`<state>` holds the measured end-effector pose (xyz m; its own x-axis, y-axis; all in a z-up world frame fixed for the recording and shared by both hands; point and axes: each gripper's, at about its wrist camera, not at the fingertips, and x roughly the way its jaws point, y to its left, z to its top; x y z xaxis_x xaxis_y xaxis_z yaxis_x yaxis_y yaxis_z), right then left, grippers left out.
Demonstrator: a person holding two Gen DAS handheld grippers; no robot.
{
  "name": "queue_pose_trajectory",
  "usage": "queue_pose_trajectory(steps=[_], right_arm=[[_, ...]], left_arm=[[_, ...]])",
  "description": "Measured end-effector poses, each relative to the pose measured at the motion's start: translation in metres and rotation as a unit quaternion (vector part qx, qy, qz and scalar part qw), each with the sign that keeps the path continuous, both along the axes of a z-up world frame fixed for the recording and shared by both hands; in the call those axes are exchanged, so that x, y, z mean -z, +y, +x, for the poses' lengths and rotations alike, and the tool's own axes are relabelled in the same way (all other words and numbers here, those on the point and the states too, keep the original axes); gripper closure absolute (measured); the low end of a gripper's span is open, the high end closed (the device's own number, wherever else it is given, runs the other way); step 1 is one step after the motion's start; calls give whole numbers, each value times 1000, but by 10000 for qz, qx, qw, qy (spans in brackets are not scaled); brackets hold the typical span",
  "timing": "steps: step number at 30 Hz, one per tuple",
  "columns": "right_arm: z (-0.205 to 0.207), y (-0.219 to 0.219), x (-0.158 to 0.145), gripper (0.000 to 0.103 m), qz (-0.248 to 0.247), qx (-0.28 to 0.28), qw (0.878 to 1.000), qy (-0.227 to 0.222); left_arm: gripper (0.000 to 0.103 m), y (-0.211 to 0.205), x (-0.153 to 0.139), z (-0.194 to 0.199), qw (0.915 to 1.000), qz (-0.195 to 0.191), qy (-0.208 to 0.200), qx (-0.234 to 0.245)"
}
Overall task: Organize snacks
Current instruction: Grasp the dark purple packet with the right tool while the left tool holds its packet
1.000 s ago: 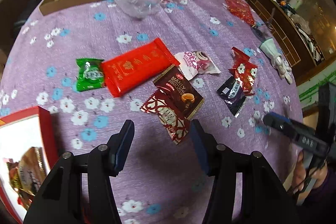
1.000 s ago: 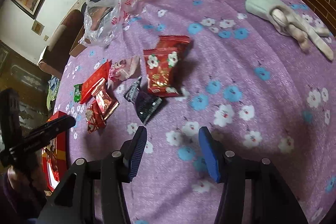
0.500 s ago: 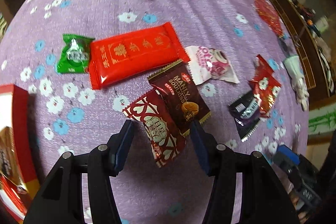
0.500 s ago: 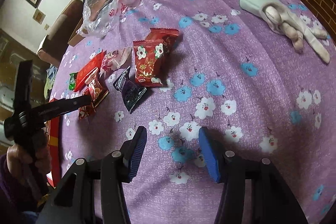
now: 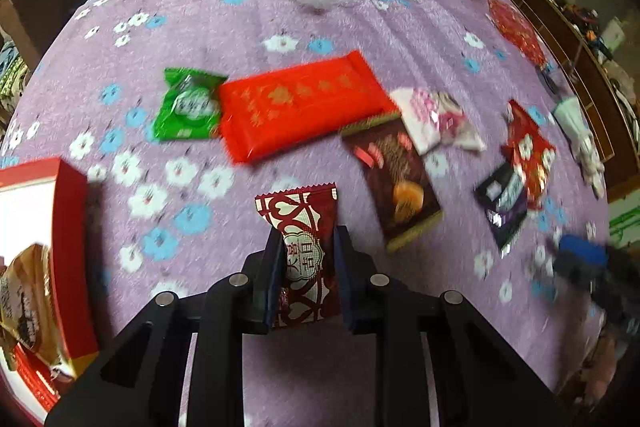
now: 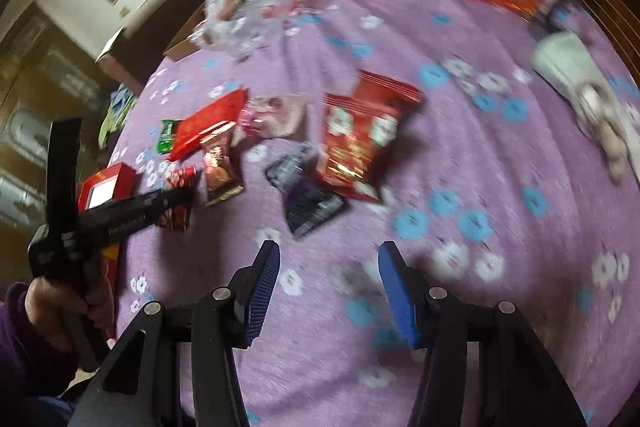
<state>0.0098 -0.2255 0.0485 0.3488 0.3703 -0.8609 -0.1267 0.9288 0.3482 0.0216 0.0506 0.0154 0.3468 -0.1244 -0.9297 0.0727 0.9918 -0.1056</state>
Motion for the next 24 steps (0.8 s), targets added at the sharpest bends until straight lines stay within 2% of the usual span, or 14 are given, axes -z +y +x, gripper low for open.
queue_pose_trajectory(steps=[5,9,15,20,22,23,24], right_arm=[[20,25,0,49,-110,-294,9995,-105],[35,38,5,49,-185,-395,9990,-74],[54,62,15,49,-543,-604,9966,-95],[58,77,21,48,-944,-675,9932,-87],[54,86,26,56,-1268,-854,9882,-51],[49,92,27,67,-1587,-903,9830,-183],[46,94,27,72,-1718,-943,9803,-252]], left_arm=[[82,11,-1,-33,9994,-69,249,223],[82,15,-3,-57,9985,56,405,364],[82,28,-3,-69,9977,-43,513,449],[82,26,-3,-70,9967,62,503,632],[82,26,-3,-69,9964,95,506,670],[82,25,-3,-68,9962,145,502,690],[82,22,-4,-67,9960,218,492,707]])
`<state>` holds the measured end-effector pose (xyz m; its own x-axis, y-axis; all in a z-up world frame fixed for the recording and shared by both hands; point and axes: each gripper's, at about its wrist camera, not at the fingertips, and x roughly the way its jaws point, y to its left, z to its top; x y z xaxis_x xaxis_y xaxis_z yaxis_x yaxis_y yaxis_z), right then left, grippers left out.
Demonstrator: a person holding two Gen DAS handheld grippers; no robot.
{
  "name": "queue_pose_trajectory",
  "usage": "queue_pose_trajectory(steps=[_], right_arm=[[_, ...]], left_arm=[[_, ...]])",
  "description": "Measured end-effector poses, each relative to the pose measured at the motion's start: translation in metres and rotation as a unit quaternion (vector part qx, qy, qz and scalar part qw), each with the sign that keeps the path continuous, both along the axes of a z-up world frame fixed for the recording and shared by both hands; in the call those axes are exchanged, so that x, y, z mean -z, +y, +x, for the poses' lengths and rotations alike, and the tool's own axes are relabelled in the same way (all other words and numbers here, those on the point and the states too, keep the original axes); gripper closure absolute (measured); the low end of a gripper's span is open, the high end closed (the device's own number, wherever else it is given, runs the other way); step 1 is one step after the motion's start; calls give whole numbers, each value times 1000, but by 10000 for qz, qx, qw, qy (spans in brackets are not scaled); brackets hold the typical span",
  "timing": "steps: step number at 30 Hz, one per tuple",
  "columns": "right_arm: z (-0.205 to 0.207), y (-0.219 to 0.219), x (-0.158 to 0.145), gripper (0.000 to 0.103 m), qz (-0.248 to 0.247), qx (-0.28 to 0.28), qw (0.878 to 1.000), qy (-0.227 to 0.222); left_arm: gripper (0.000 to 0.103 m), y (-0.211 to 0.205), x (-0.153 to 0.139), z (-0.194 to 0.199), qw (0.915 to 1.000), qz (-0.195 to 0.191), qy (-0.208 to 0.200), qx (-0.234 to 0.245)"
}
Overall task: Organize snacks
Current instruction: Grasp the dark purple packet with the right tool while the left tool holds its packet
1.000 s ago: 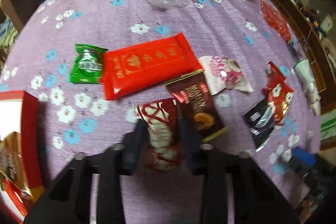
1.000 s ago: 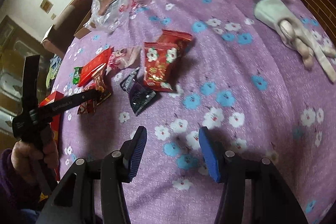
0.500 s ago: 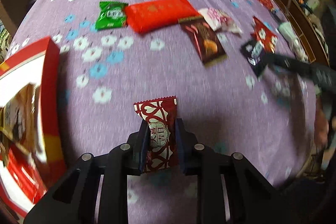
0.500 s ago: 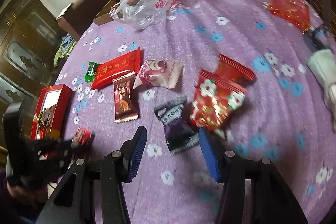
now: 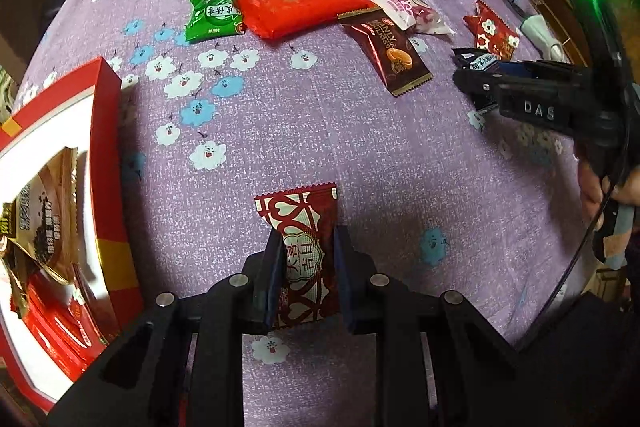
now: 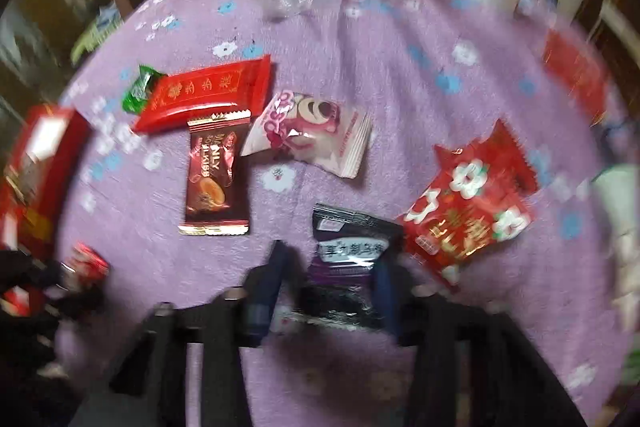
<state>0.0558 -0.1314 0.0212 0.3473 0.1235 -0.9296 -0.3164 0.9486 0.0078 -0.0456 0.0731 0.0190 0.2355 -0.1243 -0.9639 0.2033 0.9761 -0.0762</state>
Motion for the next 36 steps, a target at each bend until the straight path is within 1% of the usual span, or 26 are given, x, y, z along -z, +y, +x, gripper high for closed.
queue_pose_trajectory(steps=[4,5,9,11,15,18,23,30,36], right_arm=[[-9,-8,0,76,178,233,9995,106],[-13,-11,-1,78,221,272,9993,124],[-31,-26,-5,79,771,407,9959,230],[-39,-27,-12,79,896,370,9952,129],[-49,-21,-34,79,1098,258,9935,-151],[-53,-9,-51,79,1221,113,9918,-359],[-57,14,-70,79,1381,-155,9888,-536],[-55,40,-77,79,1508,-373,9863,-548],[-53,50,-77,79,1561,-472,9853,-515]], left_arm=[[82,-11,-4,4,9986,503,-180,43],[82,-13,-8,3,9978,592,-293,54],[82,-16,-29,-1,9931,854,-800,82],[82,-14,-42,-2,9909,892,-1011,32],[82,-7,-63,-4,9878,855,-1293,-146],[82,3,-77,-5,9858,791,-1456,-263],[82,18,-95,-15,9815,792,-1686,-451],[82,34,-111,-22,9754,869,-1915,-662],[82,44,-114,-26,9730,914,-1965,-790]])
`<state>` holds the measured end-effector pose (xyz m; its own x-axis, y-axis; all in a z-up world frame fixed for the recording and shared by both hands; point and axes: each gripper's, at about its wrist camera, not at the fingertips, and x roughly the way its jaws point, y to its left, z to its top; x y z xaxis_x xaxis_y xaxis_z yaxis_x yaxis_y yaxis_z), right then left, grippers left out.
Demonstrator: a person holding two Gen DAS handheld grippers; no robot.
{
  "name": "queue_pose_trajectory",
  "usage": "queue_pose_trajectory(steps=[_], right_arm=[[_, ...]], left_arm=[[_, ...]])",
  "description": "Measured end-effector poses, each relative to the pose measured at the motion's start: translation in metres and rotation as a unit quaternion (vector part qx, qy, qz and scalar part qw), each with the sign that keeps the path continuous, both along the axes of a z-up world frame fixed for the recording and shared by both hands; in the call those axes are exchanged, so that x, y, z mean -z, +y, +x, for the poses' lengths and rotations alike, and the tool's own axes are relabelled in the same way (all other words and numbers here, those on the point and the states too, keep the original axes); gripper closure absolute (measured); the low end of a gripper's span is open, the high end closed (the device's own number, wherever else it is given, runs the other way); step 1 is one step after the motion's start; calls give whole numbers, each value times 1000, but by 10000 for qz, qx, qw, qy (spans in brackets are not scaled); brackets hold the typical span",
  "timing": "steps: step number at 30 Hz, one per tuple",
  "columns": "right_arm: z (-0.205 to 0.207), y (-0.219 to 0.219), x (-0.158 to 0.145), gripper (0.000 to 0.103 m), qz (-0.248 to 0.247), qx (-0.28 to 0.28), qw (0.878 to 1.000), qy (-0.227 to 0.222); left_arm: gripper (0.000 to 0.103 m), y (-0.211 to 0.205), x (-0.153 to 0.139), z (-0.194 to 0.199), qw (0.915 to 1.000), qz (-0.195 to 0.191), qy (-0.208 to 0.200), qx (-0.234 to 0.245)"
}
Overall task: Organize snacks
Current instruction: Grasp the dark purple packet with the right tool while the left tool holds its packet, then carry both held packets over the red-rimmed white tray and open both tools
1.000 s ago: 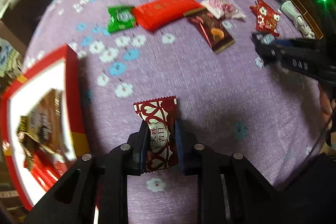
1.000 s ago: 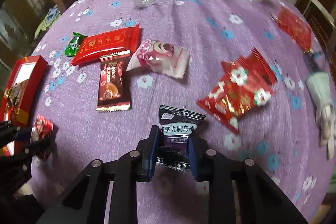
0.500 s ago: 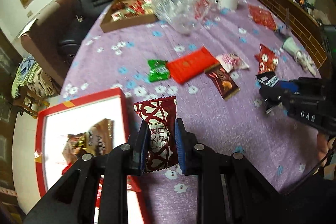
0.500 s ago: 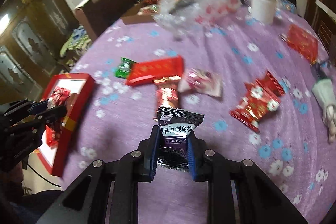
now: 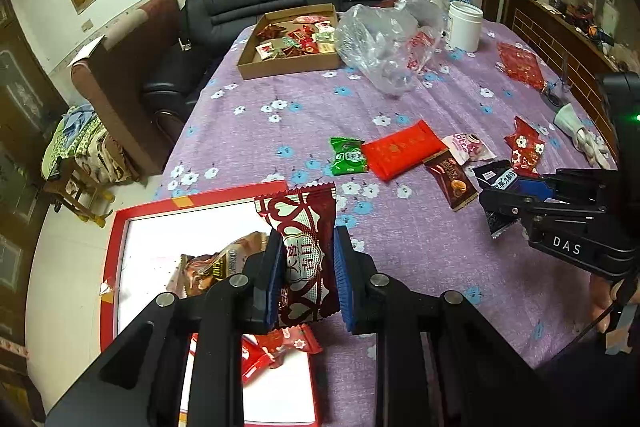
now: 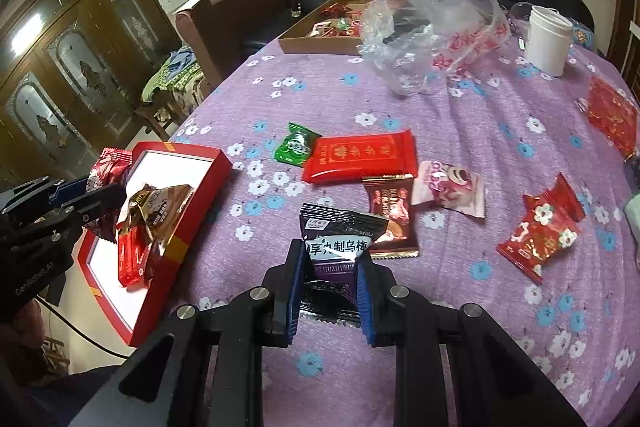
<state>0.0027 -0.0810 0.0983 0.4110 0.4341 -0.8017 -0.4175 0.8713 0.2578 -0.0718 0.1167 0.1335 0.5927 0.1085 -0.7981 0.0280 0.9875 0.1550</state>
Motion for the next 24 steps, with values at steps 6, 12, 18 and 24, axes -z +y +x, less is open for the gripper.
queue_pose_trajectory(steps=[6,12,18,24], right_arm=[[1,9,-1,79,13,-110,9999,7],[0,10,-2,79,10,-132,9999,-1],[-1,12,-2,79,21,-137,9999,6],[-4,16,-2,79,30,-172,9998,48]], left_arm=[[82,8,-2,-3,9999,5,-33,-121],[82,10,-3,-3,9999,20,-49,-140],[82,11,-3,-5,9999,11,-52,-151],[82,15,-3,-6,9998,-10,-37,-199]])
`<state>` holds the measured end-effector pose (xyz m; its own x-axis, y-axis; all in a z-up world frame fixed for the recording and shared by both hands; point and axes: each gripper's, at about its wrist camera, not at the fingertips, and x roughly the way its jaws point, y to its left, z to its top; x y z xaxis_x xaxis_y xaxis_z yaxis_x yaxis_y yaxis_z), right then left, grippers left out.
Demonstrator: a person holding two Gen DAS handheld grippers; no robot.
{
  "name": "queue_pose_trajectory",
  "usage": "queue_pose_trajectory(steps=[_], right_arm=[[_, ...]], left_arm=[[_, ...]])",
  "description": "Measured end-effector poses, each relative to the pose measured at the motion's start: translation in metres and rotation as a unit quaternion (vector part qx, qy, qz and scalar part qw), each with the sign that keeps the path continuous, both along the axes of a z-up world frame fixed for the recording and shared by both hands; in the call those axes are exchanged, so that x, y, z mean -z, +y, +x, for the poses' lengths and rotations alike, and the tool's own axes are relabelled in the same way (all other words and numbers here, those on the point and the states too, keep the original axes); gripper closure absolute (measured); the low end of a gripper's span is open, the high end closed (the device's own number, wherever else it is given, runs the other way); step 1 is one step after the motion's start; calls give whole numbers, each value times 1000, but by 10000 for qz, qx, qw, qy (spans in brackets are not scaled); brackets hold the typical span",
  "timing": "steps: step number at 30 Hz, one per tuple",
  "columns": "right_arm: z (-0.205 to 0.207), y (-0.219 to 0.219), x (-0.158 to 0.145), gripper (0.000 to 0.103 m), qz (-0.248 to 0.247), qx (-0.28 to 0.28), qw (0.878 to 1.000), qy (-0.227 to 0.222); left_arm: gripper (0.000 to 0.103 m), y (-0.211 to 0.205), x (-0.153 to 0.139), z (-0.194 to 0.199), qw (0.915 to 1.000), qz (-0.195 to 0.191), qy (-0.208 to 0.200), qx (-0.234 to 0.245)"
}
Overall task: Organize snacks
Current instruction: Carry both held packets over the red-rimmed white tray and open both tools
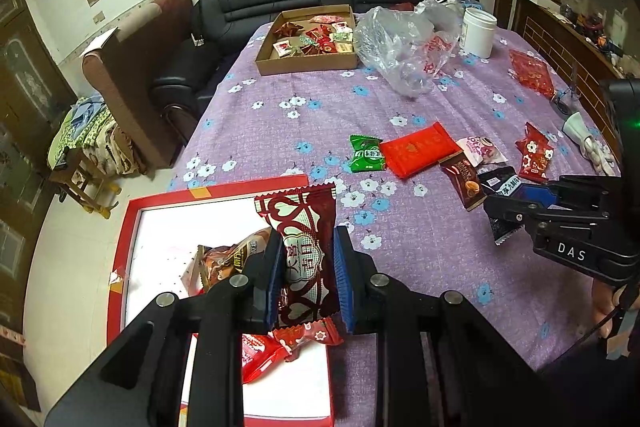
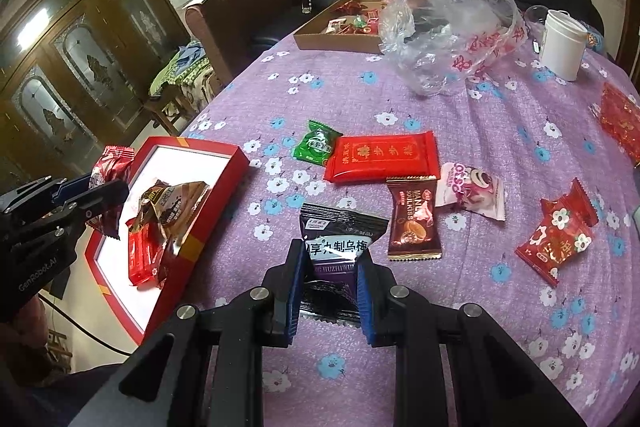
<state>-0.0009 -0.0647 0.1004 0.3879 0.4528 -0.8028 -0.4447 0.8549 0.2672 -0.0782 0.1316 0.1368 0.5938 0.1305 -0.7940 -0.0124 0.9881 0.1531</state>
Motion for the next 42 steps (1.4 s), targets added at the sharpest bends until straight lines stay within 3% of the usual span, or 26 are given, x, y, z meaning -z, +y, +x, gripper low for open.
queue_pose_trajectory(steps=[6,16,27,34,36,40,42], right_arm=[[0,20,2,79,-55,-255,9996,75],[-8,96,5,79,-408,-1268,9911,24],[-25,199,14,79,-715,-2413,9678,13],[-50,233,7,76,-758,-2934,9528,-178],[-54,236,2,72,-732,-2979,9514,-263],[-52,229,-5,58,-649,-2821,9567,-296],[-45,218,-6,55,-583,-2585,9639,-245]], left_arm=[[82,16,9,-2,9996,-78,143,-235],[82,78,40,-16,9929,-322,488,-1036],[82,128,59,-22,9839,-265,777,-1586],[81,147,61,-20,9784,-99,825,-1893],[78,151,61,-21,9760,-37,836,-2011],[46,154,60,-20,9719,113,802,-2209],[43,151,59,-21,9710,205,773,-2254]])
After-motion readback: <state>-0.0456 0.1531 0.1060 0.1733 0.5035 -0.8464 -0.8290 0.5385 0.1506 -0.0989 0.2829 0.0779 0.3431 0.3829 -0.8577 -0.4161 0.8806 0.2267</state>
